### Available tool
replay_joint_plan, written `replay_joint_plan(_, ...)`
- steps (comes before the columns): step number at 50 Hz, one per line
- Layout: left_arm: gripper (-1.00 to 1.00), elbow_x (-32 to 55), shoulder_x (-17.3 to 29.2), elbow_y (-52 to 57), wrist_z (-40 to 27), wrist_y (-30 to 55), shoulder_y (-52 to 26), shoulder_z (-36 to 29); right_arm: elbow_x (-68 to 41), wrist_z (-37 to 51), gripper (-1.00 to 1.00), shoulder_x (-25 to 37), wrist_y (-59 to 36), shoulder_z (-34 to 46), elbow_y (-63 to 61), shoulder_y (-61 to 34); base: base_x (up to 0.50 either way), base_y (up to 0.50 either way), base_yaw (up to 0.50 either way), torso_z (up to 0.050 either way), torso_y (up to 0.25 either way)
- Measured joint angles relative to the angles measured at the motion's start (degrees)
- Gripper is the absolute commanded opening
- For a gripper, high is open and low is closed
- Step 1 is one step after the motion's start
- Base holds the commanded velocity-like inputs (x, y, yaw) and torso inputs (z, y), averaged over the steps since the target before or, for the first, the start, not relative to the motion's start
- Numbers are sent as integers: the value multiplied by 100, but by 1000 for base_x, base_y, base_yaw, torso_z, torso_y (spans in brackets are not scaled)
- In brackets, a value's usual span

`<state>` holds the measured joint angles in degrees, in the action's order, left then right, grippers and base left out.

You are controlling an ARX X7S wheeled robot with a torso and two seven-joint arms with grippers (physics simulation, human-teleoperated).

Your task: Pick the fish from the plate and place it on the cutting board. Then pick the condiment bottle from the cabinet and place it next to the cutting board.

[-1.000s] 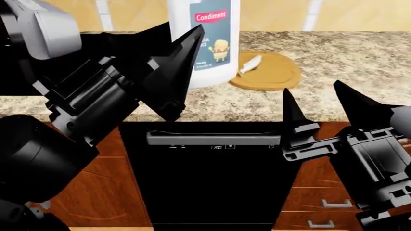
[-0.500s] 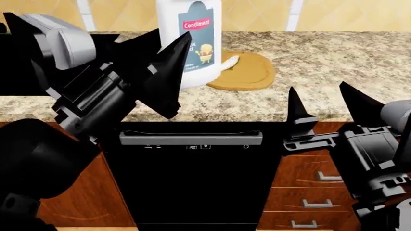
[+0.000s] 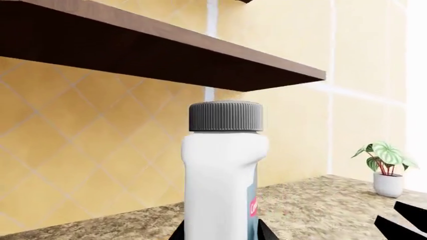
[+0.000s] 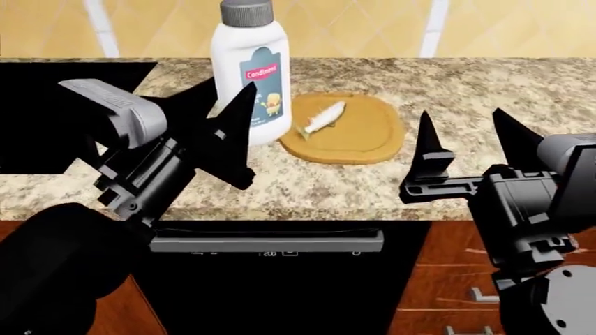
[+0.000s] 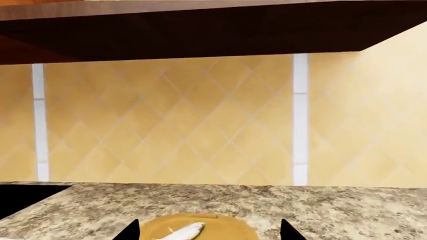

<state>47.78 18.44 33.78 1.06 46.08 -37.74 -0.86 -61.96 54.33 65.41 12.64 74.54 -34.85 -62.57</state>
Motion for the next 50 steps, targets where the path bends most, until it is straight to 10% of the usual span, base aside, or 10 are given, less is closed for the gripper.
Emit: replay_joint_plan(50, -100, -1337, -34, -44, -45, -1276, 1542, -393, -51, 54, 100, -160, -104, -59, 21, 31, 82, -17, 0, 0, 1)
